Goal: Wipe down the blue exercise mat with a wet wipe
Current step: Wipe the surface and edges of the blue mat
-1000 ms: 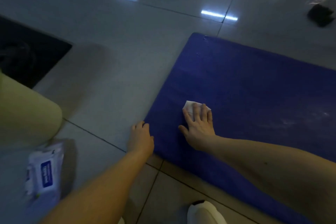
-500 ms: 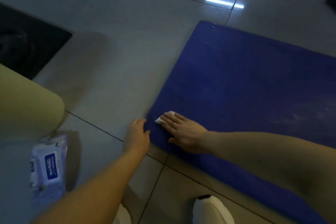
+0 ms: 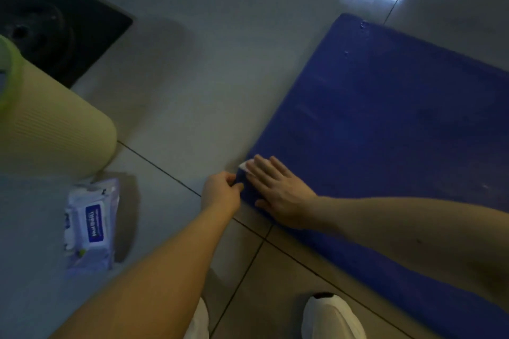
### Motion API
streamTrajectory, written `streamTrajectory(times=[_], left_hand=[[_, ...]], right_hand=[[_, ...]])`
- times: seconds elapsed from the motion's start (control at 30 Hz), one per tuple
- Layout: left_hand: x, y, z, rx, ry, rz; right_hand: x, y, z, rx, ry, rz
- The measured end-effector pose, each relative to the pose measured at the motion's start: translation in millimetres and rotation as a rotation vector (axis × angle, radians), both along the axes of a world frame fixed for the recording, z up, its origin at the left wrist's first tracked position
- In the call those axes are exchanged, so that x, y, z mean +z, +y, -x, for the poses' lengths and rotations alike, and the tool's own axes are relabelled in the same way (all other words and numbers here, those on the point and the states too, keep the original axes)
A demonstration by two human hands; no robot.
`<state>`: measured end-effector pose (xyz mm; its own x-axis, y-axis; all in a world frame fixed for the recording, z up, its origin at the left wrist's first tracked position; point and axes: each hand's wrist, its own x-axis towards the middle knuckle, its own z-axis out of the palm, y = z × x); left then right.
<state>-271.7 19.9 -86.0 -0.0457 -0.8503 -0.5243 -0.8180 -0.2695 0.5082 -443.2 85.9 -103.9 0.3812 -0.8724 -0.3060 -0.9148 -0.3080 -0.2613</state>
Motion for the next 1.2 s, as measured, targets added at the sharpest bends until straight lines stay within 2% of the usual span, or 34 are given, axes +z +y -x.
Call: streamTrajectory(times=[0.1, 0.23, 0.4, 0.6, 0.7, 0.8, 0.87, 0.93, 1.0, 1.07, 1.13, 1.2], left_hand=[[2.0, -2.5, 1.6, -0.004, 0.005, -0.011], [1.0, -4.7, -0.9, 0.033, 0.035, -0.038], [2.6, -7.8, -2.5, 0.062, 0.075, -0.101], [1.7, -10.9, -4.7, 0.048, 0.106, -0.125], [1.4, -9.2, -8.3, 0.028, 0.121, -0.116], [6.0, -4.7, -10.0, -0.037, 0.134, -0.11], [8.4, -1.1, -11.6, -0.137, 0.139, -0.117], [8.2, 1.9, -15.3, -0.255, 0.086, -0.092], [7.6, 5.8, -20.3, -0.346, 0.067, -0.06], [6.6, 7.3, -25.3, -0.387, 0.066, -0.049], [4.2, 7.3, -28.8, -0.38, 0.048, -0.062], [4.5, 5.7, -29.3, -0.371, 0.028, -0.063]], right_hand=[[0.1, 14.2, -11.9, -0.031, -0.038, 0.065], [-7.9, 29.1, -23.2, -0.019, -0.033, 0.028], [-9.7, 15.1, -18.6, -0.135, 0.039, -0.005], [-1.8, 17.0, -12.8, -0.015, -0.062, -0.099], [-3.8, -2.0, 9.1, 0.033, -0.064, -0.06], [-7.5, -45.9, 45.3, -0.234, -0.012, 0.009], [-5.8, -70.3, 62.7, -0.397, 0.032, -0.014], [-5.8, -72.1, 54.7, -0.427, -0.004, -0.033], [-4.7, -47.5, 25.0, -0.313, -0.109, -0.058], [2.3, -9.8, -5.6, -0.104, -0.15, -0.109], [3.8, 12.5, -16.0, 0.066, -0.089, -0.133], [2.5, 10.1, -8.1, 0.14, -0.059, -0.11]])
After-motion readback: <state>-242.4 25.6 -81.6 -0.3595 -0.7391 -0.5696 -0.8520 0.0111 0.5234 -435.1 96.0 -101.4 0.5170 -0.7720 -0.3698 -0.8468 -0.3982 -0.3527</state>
